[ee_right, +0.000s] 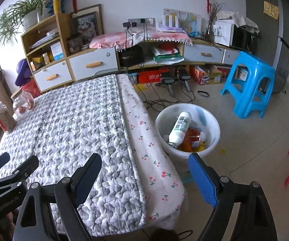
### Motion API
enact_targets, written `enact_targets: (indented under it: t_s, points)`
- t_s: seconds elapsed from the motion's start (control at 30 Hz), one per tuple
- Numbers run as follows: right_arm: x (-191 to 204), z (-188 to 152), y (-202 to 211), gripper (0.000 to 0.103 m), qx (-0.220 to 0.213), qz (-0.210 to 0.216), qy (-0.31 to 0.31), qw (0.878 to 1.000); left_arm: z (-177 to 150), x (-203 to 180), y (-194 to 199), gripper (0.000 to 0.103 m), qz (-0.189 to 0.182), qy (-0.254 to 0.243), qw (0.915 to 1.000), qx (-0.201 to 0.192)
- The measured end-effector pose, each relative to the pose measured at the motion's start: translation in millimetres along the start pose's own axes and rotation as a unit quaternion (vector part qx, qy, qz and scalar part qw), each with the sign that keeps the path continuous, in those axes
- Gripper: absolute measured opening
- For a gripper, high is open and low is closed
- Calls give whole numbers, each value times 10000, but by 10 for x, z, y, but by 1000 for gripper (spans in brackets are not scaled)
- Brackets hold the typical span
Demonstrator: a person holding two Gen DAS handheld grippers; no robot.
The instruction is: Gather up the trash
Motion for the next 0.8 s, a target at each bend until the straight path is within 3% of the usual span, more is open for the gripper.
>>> enact_targets:
  t_s: [0.8]
  points:
    - [40,-49,-4,89,26,1,15,10000,-48,-89,11,102,-122,-15,9999,96]
Point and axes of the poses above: each gripper's, at about its wrist camera, not at the fingertips, and y roughly against the way its jaws point, x to its left, z to its top, the point moved 10 cm from there along -y, roughly the way its jaws point, and after that the axes turned 4 degrees about -y, right-handed, at the moved point
